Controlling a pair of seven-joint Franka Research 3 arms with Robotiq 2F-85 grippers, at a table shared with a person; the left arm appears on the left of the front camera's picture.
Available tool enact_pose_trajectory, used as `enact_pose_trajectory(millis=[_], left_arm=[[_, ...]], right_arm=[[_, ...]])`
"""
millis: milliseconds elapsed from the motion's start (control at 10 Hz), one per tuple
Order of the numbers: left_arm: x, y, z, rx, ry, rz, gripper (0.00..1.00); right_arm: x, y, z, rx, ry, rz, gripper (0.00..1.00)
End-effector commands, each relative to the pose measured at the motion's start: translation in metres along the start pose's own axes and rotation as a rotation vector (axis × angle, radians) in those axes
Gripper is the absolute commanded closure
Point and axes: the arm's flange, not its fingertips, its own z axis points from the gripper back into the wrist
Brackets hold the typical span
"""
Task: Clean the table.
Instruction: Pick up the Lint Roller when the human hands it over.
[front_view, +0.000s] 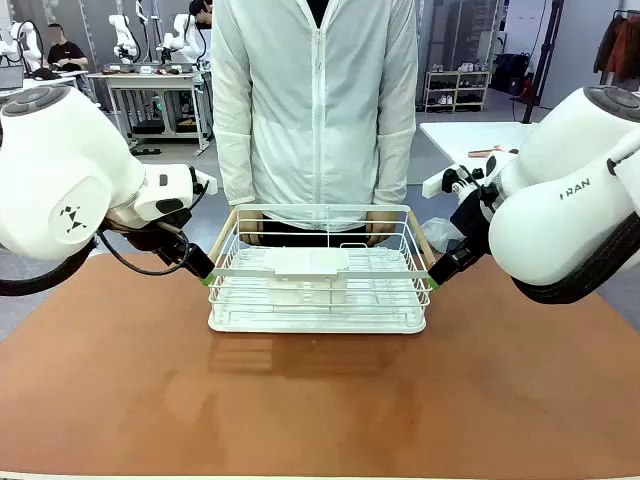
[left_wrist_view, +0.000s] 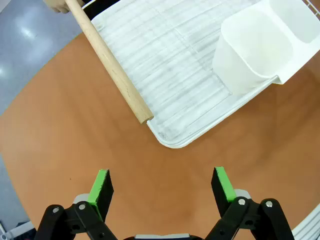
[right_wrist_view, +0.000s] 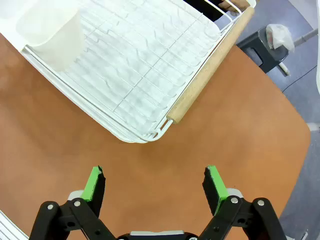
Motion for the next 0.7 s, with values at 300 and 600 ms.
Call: enact_pose_trajectory(millis=[300, 600], left_arm=[[0.0001, -0.0002, 0.0000, 0.000, 0.000, 0.000, 0.00], [0.0001, -0.0002, 0.0000, 0.000, 0.000, 0.000, 0.00]], right_arm=[[0.0000, 0.0000, 0.0000, 0.000, 0.000, 0.000, 0.00], [0.0000, 0.0000, 0.0000, 0.000, 0.000, 0.000, 0.00]])
